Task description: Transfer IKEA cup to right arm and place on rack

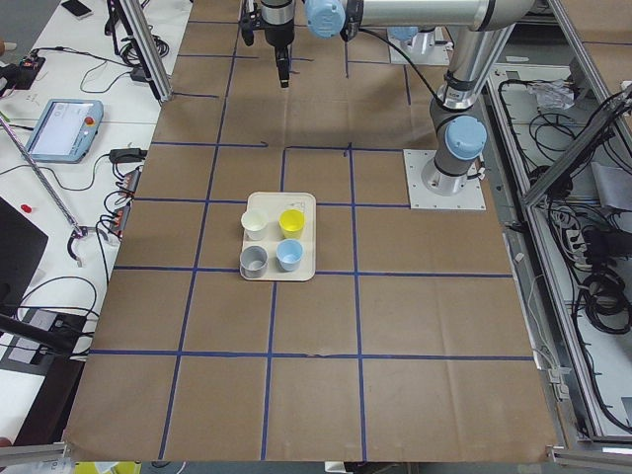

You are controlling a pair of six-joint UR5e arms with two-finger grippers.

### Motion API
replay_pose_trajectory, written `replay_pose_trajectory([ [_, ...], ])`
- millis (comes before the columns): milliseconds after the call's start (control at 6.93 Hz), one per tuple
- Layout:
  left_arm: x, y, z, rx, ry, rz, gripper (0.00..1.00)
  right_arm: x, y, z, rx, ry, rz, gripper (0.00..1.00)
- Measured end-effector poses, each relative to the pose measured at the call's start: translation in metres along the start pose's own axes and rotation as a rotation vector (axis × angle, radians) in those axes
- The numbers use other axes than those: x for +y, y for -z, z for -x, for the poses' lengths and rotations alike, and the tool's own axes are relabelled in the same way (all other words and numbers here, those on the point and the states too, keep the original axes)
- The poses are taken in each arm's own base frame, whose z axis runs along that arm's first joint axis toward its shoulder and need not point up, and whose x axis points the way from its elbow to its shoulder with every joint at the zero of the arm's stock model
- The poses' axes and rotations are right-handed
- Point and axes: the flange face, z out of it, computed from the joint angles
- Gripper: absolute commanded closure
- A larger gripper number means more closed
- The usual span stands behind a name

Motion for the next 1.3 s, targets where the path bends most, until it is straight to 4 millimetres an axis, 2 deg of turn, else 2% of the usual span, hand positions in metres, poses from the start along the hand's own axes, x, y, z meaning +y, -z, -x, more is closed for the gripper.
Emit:
replay_pose_trajectory([
  [289,0.008,0.003,0.0,0.0,-0.005,0.003,0.01,0.004,0.002,-0.05,-0.014,0.037,-0.026,0.67],
  [578,0.011,0.004,0.0,-0.001,-0.023,-0.005,0.01,0.006,-0.01,-0.088,-0.035,0.071,-0.058,0.67],
  [866,0.012,0.006,0.0,-0.001,-0.03,-0.011,0.01,0.025,-0.028,-0.111,-0.054,0.063,-0.058,0.67],
  [1299,0.007,0.005,0.0,0.0,-0.032,-0.033,0.01,0.049,-0.049,-0.135,-0.066,0.028,-0.037,0.67],
])
